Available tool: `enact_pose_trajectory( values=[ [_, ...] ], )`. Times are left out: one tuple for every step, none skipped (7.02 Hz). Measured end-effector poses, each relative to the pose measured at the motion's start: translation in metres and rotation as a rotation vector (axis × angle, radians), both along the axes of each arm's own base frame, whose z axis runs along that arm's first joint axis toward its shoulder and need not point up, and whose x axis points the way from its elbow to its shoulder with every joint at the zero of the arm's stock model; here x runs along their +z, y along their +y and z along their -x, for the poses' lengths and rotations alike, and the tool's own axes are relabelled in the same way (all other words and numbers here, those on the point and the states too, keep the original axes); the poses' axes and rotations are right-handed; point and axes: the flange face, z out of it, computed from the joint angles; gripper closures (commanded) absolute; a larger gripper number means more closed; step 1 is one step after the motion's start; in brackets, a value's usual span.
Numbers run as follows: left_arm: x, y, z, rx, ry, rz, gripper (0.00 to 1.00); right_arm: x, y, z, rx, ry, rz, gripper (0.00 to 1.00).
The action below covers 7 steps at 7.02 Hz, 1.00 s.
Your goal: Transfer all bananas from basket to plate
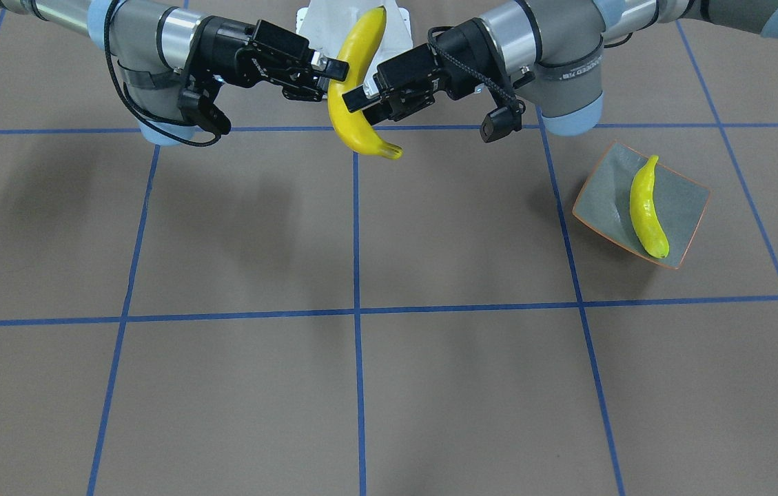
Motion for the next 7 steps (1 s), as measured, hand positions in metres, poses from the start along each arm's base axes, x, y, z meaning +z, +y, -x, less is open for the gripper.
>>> enact_pose_trajectory(
  values=[
    [0.0008, 0.0005, -0.0017, 0.000, 0.001, 0.001, 0.30, -0.0007, 0.0007, -0.0001, -0.001, -0.002, -0.001, 1.00],
    [0.0008, 0.0007, -0.0020, -0.002, 0.003, 0.002, 0.53, -0.0010, 0.0014, 0.0003, -0.003, -0.002, -0.001, 1.00],
    [0.0004, 0.0009, -0.0020, -0.002, 0.004, 0.001, 0.72, -0.0012, 0.0020, 0.0006, -0.004, -0.003, -0.001, 1.00],
    [0.0003, 0.0010, -0.0020, -0.003, 0.005, 0.001, 1.00, -0.0016, 0.0022, 0.0007, -0.004, -0.004, -0.001, 1.00],
    [0.0005, 0.0015, -0.0023, -0.002, 0.006, 0.001, 1.00, -0.0021, 0.0028, 0.0014, -0.003, -0.006, 0.000, 0.19],
    [0.0005, 0.0021, -0.0021, -0.002, 0.008, 0.000, 1.00, -0.0027, 0.0031, 0.0023, -0.001, -0.009, 0.004, 0.00],
    [-0.0001, 0.0031, -0.0013, -0.001, 0.013, -0.004, 1.00, -0.0020, 0.0024, 0.0034, 0.002, -0.006, 0.008, 0.00]
  ],
)
